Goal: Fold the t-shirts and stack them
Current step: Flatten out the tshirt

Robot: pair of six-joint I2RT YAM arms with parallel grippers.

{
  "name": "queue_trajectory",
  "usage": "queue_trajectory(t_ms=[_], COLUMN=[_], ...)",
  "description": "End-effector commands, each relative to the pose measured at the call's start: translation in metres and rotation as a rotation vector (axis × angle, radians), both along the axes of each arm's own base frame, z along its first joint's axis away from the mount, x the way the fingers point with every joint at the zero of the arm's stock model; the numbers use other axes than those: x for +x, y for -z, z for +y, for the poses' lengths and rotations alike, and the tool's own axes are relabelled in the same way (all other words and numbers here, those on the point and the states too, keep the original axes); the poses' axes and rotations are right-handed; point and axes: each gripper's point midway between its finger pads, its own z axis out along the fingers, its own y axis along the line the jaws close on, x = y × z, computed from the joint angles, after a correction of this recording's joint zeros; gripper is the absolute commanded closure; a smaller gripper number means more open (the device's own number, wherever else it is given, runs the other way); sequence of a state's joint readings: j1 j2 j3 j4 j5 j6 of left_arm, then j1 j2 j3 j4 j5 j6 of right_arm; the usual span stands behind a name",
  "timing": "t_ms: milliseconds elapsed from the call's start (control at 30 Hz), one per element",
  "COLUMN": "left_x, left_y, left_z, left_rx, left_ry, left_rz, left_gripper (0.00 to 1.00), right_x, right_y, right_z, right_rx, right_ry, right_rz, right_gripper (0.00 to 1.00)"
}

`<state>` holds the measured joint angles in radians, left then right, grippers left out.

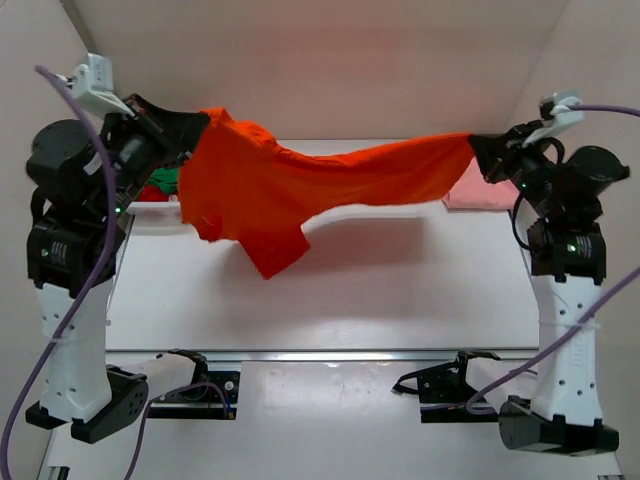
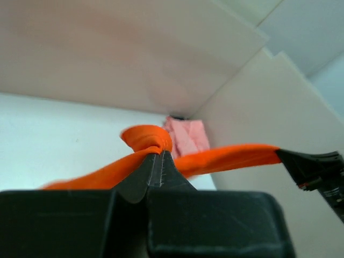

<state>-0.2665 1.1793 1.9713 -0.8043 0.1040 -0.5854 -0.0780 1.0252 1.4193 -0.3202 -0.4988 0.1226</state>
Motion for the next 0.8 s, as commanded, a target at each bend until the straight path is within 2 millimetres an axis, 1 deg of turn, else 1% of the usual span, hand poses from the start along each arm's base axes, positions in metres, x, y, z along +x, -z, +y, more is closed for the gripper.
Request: queue_trajectory(t_ms=[0,33,67,100,167,200,233,267,300,367,400,467,500,567,600,633,667,700,733,767], left_x=[-0.038,-0.047,-0.053,-0.061,-0.082,-0.087,-0.099,-0.106,-0.114,-0.120,-0.115,-0.114,-0.105,-0.088,-0.078,-0.061,-0.042,-0.017,0.005,0.026], left_y=[-0.064,-0.073,-0.078,-0.086,-0.106,-0.109,-0.118,-0.125,-0.128,-0.129,-0.125,-0.121,-0.114,-0.104,-0.096,-0.087,-0.073,-0.057,-0.031,-0.012], left_z=[0.007,0.009,0.010,0.011,0.014,0.013,0.015,0.014,0.014,0.014,0.012,0.009,0.008,0.002,0.002,-0.002,-0.003,-0.005,-0.013,-0.013], left_rx=[-0.064,-0.069,-0.077,-0.088,-0.125,-0.144,-0.159,-0.172,-0.187,-0.202,-0.198,-0.202,-0.197,-0.178,-0.164,-0.147,-0.115,-0.090,-0.064,-0.055], left_ry=[0.004,0.010,0.014,0.022,0.038,0.049,0.061,0.080,0.095,0.108,0.107,0.120,0.107,0.101,0.087,0.079,0.055,0.045,0.072,0.075], left_rz=[-0.195,-0.224,-0.242,-0.272,-0.341,-0.345,-0.372,-0.387,-0.397,-0.406,-0.398,-0.388,-0.363,-0.329,-0.304,-0.271,-0.232,-0.184,-0.116,-0.080], left_gripper=[1.00,1.00,1.00,1.00,1.00,1.00,1.00,1.00,1.00,1.00,1.00,1.00,1.00,1.00,1.00,1.00,1.00,1.00,1.00,1.00], right_x=[-0.044,-0.054,-0.070,-0.075,-0.097,-0.101,-0.113,-0.117,-0.129,-0.136,-0.138,-0.129,-0.128,-0.113,-0.098,-0.089,-0.072,-0.055,-0.039,-0.027], right_y=[-0.052,-0.056,-0.069,-0.072,-0.088,-0.092,-0.101,-0.102,-0.113,-0.120,-0.122,-0.118,-0.118,-0.107,-0.094,-0.083,-0.066,-0.050,-0.037,-0.021], right_z=[-0.008,-0.012,-0.009,-0.007,-0.001,0.000,-0.001,0.000,0.001,0.001,0.002,0.002,0.003,0.001,0.000,-0.002,-0.004,-0.006,-0.008,-0.010], right_rx=[-0.025,-0.026,-0.030,-0.031,-0.033,-0.026,-0.028,-0.032,-0.034,-0.027,-0.028,-0.025,-0.022,-0.021,-0.013,-0.007,0.001,0.003,0.007,0.006], right_ry=[0.035,0.051,0.051,0.045,0.032,0.029,0.041,0.042,0.047,0.050,0.043,0.036,0.032,0.027,0.022,0.022,0.021,0.016,0.009,0.007], right_rz=[-0.166,-0.181,-0.220,-0.230,-0.283,-0.286,-0.317,-0.320,-0.355,-0.371,-0.371,-0.352,-0.352,-0.315,-0.272,-0.239,-0.189,-0.151,-0.112,-0.090], right_gripper=[1.00,1.00,1.00,1.00,1.00,1.00,1.00,1.00,1.00,1.00,1.00,1.00,1.00,1.00,1.00,1.00,1.00,1.00,0.99,1.00])
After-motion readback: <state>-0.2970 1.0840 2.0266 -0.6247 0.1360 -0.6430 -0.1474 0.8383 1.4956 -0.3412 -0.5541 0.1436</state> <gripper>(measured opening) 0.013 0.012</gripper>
